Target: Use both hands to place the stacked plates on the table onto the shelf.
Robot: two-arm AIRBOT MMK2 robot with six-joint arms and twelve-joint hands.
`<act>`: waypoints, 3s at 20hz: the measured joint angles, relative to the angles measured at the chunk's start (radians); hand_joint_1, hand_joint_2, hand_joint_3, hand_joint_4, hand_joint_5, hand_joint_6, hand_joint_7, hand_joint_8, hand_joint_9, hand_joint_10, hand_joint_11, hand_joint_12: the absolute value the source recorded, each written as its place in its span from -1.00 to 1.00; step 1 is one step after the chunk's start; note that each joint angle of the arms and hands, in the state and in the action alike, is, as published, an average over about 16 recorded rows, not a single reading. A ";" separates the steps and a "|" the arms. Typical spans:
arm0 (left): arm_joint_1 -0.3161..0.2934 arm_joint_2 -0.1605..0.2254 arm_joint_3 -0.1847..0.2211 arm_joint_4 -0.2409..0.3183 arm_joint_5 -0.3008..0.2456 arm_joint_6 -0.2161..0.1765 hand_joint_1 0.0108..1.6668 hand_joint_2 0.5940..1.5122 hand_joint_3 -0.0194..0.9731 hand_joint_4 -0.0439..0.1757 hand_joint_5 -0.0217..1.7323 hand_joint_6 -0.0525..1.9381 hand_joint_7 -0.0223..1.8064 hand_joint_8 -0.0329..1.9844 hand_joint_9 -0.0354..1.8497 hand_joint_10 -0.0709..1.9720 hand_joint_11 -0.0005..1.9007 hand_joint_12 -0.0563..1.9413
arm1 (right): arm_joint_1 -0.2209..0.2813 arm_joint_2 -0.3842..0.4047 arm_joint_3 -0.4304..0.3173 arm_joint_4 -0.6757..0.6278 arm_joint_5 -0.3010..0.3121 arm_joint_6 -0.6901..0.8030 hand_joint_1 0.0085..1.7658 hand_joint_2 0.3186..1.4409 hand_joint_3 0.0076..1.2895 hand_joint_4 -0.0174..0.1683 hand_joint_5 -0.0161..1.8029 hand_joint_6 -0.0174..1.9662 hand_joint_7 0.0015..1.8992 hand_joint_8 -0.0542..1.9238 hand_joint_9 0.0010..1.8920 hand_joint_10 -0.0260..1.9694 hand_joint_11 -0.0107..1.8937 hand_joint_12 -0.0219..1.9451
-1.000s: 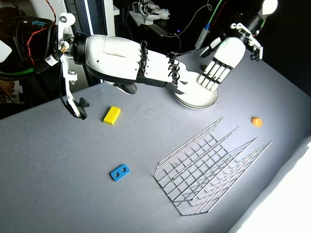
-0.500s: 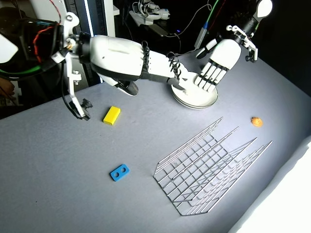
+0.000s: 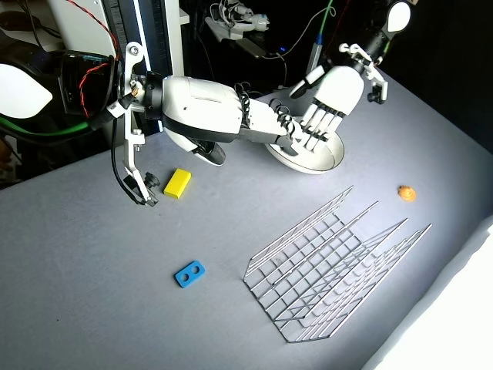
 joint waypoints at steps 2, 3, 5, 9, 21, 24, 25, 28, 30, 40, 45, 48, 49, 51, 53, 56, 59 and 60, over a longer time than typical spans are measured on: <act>-0.006 -0.001 -0.025 -0.025 0.024 0.000 -0.99 0.25 -0.94 -0.61 -0.98 -0.96 -0.99 -0.99 -0.94 -0.92 -0.98 -0.93 | 0.002 -0.015 0.007 0.003 0.003 -0.024 0.35 0.30 -0.98 -0.82 -0.90 -0.96 -0.97 -0.93 -0.96 -0.96 -0.97 -0.54; -0.009 -0.002 -0.035 -0.037 0.035 0.000 -0.99 0.25 -0.94 -0.61 -0.98 -0.96 -0.99 -0.99 -0.94 -0.92 -0.98 -0.93 | 0.002 -0.024 0.010 0.006 0.005 -0.040 0.35 0.30 -0.98 -0.83 -0.90 -0.96 -0.97 -0.93 -0.96 -0.96 -0.97 -0.54; -0.014 -0.002 -0.052 -0.056 0.053 0.000 -0.99 0.25 -0.94 -0.61 -0.98 -0.96 -0.99 -0.99 -0.94 -0.92 -0.98 -0.93 | 0.000 -0.046 0.016 0.011 0.011 -0.076 0.35 0.30 -0.98 -0.83 -0.90 -0.96 -0.97 -0.93 -0.96 -0.96 -0.97 -0.55; -0.021 -0.003 -0.073 -0.082 0.077 0.000 -0.99 0.26 -0.94 -0.60 -0.98 -0.96 -0.99 -0.99 -0.94 -0.92 -0.98 -0.93 | -0.006 -0.104 0.033 0.041 0.018 -0.156 0.35 0.30 -0.98 -0.82 -0.90 -0.96 -0.97 -0.93 -0.97 -0.96 -0.97 -0.58; -0.018 -0.004 -0.080 -0.103 0.085 0.000 -0.99 0.26 -0.94 -0.59 -0.97 -0.96 -0.99 -0.99 -0.94 -0.92 -0.98 -0.93 | -0.020 -0.326 0.143 0.208 -0.019 -0.365 0.35 0.30 -0.98 -0.82 -0.88 -0.96 -0.95 -0.93 -0.95 -0.96 -0.97 -0.51; -0.015 -0.004 -0.080 -0.108 0.084 0.000 -0.99 0.26 -0.94 -0.60 -0.97 -0.96 -0.99 -0.99 -0.94 -0.92 -0.98 -0.93 | -0.019 -0.372 0.167 0.241 -0.032 -0.393 0.34 0.30 -0.98 -0.82 -0.86 -0.96 -0.93 -0.93 -0.93 -0.96 -0.97 -0.45; -0.014 -0.004 -0.080 -0.110 0.084 0.000 -0.99 0.26 -0.94 -0.60 -0.97 -0.96 -0.99 -0.99 -0.94 -0.92 -0.98 -0.93 | -0.019 -0.386 0.175 0.249 -0.035 -0.400 0.33 0.30 -0.98 -0.82 -0.84 -0.96 -0.91 -0.93 -0.92 -0.96 -0.97 -0.42; -0.010 -0.004 -0.080 -0.115 0.082 0.000 -0.99 0.27 -0.94 -0.60 -0.97 -0.96 -0.99 -0.99 -0.94 -0.92 -0.98 -0.93 | -0.018 -0.425 0.195 0.266 -0.044 -0.419 0.30 0.30 -0.98 -0.82 -0.78 -0.96 -0.85 -0.93 -0.86 -0.95 -0.97 -0.31; -0.007 -0.004 -0.080 -0.120 0.081 0.000 -0.99 0.27 -0.94 -0.60 -0.97 -0.96 -0.99 -0.99 -0.94 -0.92 -0.98 -0.93 | -0.018 -0.449 0.208 0.273 -0.049 -0.430 0.28 0.30 -0.98 -0.82 -0.73 -0.96 -0.79 -0.93 -0.80 -0.95 -0.97 -0.21; 0.003 -0.004 -0.074 -0.134 0.071 0.000 -0.99 0.29 -0.94 -0.61 -0.97 -0.96 -0.99 -0.99 -0.94 -0.92 -0.98 -0.93 | -0.020 -0.529 0.261 0.272 -0.059 -0.451 0.21 0.25 -0.99 -0.78 -0.30 -0.79 -0.28 -0.84 -0.26 -0.93 -0.65 0.15; 0.001 -0.001 -0.069 -0.136 0.064 0.000 -0.99 0.29 -0.94 -0.62 -0.97 -0.96 -0.98 -0.98 -0.94 -0.92 -0.98 -0.93 | -0.019 -0.542 0.268 0.266 -0.049 -0.455 0.22 0.19 -0.99 -0.68 -0.13 -0.59 -0.09 -0.68 0.01 -0.94 -0.38 0.14; -0.007 0.005 -0.062 -0.141 0.063 0.000 -0.99 0.29 -0.94 -0.61 -0.96 -0.96 -0.98 -0.98 -0.94 -0.92 -0.98 -0.93 | -0.016 -0.540 0.260 0.264 -0.035 -0.454 0.24 0.16 -0.99 -0.62 -0.05 -0.45 -0.02 -0.54 0.14 -0.95 -0.24 0.10; -0.012 0.009 -0.059 -0.145 0.062 0.000 -0.99 0.29 -0.94 -0.61 -0.96 -0.96 -0.98 -0.98 -0.94 -0.92 -0.98 -0.93 | -0.014 -0.538 0.256 0.264 -0.030 -0.454 0.24 0.14 -0.99 -0.59 -0.03 -0.40 0.00 -0.49 0.17 -0.95 -0.20 0.09; -0.023 0.018 -0.051 -0.156 0.063 0.000 -0.99 0.29 -0.94 -0.62 -0.95 -0.95 -0.97 -0.98 -0.94 -0.92 -0.98 -0.93 | -0.011 -0.532 0.246 0.265 -0.021 -0.453 0.26 0.12 -0.99 -0.54 -0.01 -0.30 0.03 -0.39 0.23 -0.95 -0.15 0.07; -0.036 0.029 -0.042 -0.166 0.063 0.000 -0.99 0.29 -0.94 -0.62 -0.95 -0.95 -0.97 -0.98 -0.94 -0.92 -0.98 -0.93 | -0.008 -0.526 0.234 0.267 -0.014 -0.451 0.27 0.11 -0.99 -0.49 0.01 -0.25 0.04 -0.31 0.26 -0.95 -0.13 0.07; -0.060 0.049 -0.024 -0.182 0.063 0.000 -0.99 0.29 -0.94 -0.60 -0.93 -0.94 -0.96 -0.97 -0.94 -0.92 -0.98 -0.93 | -0.002 -0.513 0.212 0.272 -0.006 -0.449 0.29 0.11 -1.00 -0.47 0.03 -0.20 0.06 -0.23 0.28 -0.95 -0.13 0.08; -0.090 0.072 -0.003 -0.197 0.061 0.000 -0.99 0.29 -0.94 -0.59 -0.92 -0.94 -0.95 -0.97 -0.94 -0.92 -0.98 -0.93 | 0.006 -0.495 0.184 0.277 0.005 -0.446 0.31 0.13 -1.00 -0.47 0.06 -0.15 0.09 -0.16 0.30 -0.95 -0.14 0.08; -0.101 0.081 0.003 -0.203 0.060 0.000 -0.99 0.29 -0.94 -0.58 -0.92 -0.93 -0.95 -0.97 -0.94 -0.92 -0.98 -0.93 | 0.009 -0.488 0.174 0.278 0.009 -0.444 0.31 0.13 -1.00 -0.47 0.07 -0.14 0.10 -0.15 0.31 -0.95 -0.15 0.08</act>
